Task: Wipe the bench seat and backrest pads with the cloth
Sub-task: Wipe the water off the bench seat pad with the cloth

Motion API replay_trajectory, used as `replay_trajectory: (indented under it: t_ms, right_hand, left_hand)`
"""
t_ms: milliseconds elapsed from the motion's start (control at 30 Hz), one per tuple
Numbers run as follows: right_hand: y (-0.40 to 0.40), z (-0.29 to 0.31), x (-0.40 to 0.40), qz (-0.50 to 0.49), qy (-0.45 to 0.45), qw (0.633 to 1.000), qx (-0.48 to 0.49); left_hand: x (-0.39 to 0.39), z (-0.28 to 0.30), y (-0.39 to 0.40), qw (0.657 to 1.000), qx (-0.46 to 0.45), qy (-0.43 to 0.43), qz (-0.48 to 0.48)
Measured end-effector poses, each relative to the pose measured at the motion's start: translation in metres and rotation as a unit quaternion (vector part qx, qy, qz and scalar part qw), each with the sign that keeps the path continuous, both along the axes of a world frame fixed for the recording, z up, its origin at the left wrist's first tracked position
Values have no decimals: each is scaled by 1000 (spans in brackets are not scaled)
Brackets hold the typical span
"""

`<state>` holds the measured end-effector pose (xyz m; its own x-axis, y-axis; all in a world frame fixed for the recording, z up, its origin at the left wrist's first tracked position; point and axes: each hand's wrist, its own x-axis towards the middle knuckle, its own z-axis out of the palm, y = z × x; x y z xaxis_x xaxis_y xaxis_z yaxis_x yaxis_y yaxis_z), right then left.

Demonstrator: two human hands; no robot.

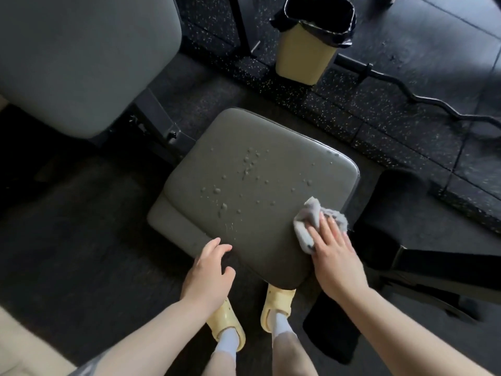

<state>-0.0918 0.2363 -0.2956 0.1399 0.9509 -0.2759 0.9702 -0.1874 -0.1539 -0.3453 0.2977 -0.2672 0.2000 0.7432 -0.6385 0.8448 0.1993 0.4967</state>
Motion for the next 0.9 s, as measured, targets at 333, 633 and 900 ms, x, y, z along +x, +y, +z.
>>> replay_trajectory:
  t_ms: [333,633,900]
  right_hand:
    - [-4,10,-26,66,44,996,-50]
    - [87,5,-10,-101,47,992,-61]
    - [29,1,26,-52,11,998,-30]
  left_hand:
    - [36,-5,16,995,33,88,18]
    - [42,-22,18,992,-1,108,70]
    - [47,-27,-5,989,-27,86,119]
